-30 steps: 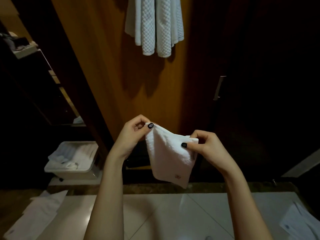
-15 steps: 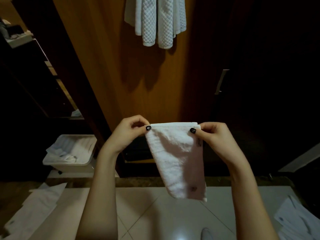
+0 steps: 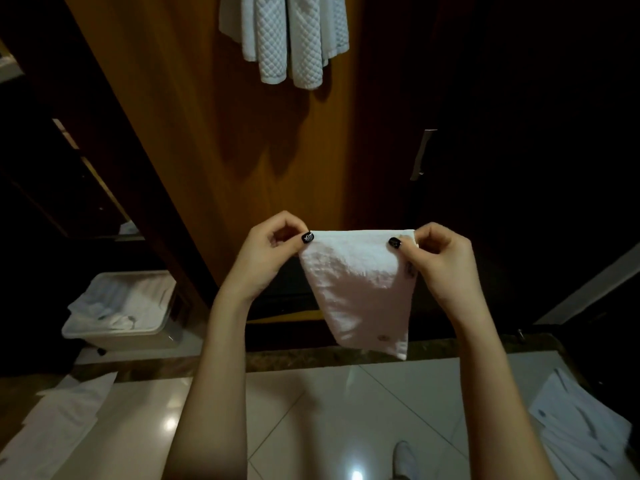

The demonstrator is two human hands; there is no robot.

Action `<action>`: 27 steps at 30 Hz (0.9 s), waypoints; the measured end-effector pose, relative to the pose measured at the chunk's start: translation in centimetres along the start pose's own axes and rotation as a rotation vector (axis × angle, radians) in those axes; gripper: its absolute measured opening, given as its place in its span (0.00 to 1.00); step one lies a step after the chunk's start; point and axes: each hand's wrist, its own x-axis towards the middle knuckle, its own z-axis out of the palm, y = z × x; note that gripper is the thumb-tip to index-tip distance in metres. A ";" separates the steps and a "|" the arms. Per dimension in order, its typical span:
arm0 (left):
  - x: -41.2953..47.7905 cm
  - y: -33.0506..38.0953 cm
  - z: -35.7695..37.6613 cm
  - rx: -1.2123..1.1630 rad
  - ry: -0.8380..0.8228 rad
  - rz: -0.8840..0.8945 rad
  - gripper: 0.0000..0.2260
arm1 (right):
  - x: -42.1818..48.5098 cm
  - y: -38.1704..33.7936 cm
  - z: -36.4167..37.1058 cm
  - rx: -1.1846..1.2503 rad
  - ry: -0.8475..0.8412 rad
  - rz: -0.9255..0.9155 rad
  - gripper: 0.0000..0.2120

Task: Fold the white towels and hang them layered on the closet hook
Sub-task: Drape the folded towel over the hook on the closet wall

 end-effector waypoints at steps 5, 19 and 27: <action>0.1 0.4 0.6 -0.039 0.089 0.027 0.07 | 0.4 0.3 -0.5 0.006 -0.095 0.043 0.10; -1.9 3.8 2.7 0.373 -0.038 -0.176 0.16 | -1.0 -1.2 0.0 -0.032 -0.282 -0.136 0.08; -2.4 2.2 4.5 0.405 -0.028 -0.084 0.05 | -1.6 -0.8 -0.5 0.065 -0.238 -0.026 0.13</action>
